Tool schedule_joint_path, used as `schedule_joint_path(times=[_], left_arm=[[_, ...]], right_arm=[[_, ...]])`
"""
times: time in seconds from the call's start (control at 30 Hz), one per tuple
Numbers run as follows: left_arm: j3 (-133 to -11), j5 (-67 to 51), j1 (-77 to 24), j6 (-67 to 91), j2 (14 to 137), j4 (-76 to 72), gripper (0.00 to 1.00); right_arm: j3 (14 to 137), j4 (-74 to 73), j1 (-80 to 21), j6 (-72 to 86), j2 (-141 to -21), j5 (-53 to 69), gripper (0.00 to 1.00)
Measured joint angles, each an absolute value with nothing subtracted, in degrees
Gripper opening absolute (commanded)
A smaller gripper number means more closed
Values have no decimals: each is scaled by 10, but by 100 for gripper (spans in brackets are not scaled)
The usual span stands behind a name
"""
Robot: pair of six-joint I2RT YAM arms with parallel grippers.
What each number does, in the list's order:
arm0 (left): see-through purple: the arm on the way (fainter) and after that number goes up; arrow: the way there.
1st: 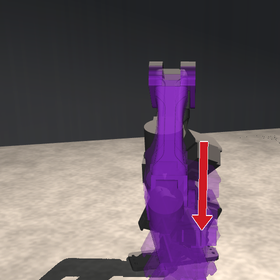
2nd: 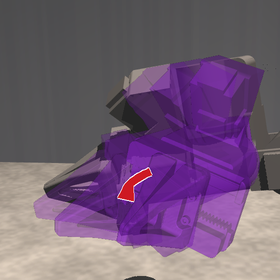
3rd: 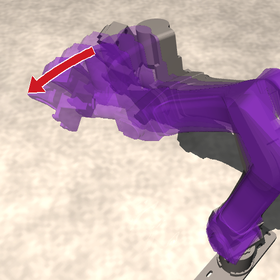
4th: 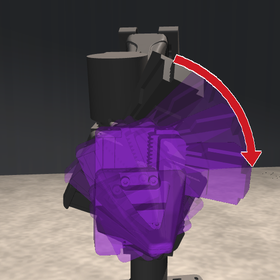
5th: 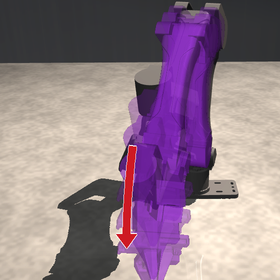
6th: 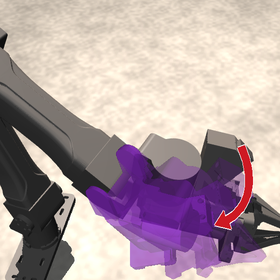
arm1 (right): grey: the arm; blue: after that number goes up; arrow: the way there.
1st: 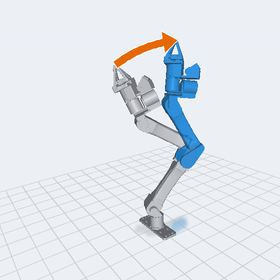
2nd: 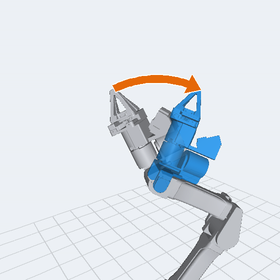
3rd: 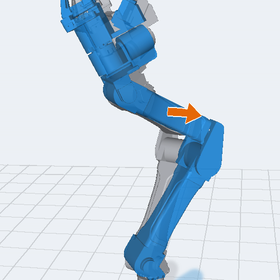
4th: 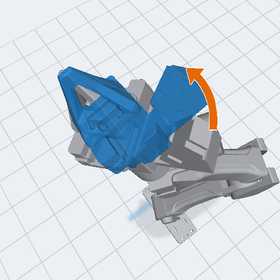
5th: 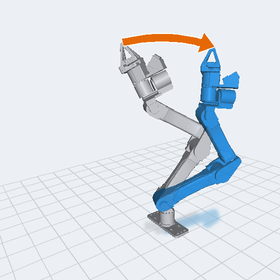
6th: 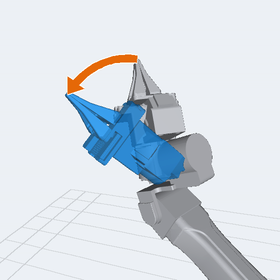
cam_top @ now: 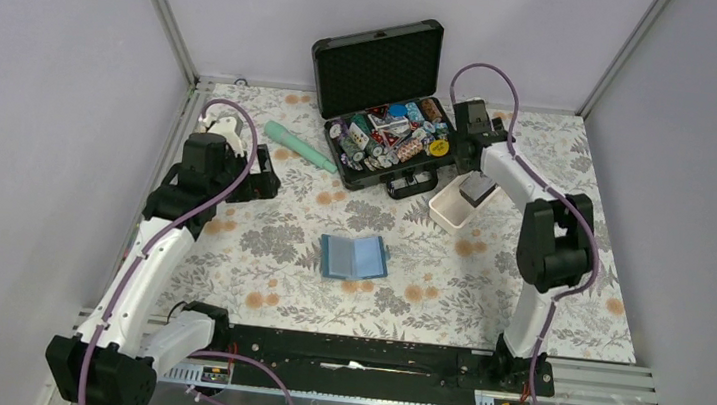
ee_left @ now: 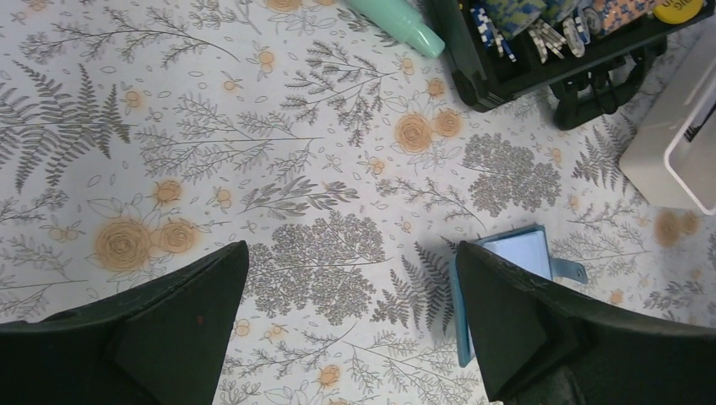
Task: Put the credit cards into the card holder
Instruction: Pick up the credit card from the storage box.
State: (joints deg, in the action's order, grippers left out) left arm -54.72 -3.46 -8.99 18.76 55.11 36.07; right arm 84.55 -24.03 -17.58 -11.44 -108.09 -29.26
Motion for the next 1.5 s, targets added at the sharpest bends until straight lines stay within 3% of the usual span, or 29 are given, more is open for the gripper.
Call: schedule_joint_path(times=[0.47, 0.87, 1.5], left_arm=[[-535, -25, -84, 174, 551, 363, 99], [-528, -28, -84, 173, 552, 363, 99], [-528, -32, -84, 173, 552, 363, 99]], right_arm=[[968, -279, -103, -190, -1193, -315, 82], [982, -291, -90, -200, -1243, -288, 82], [985, -264, -90, -229, -1252, -310, 70]])
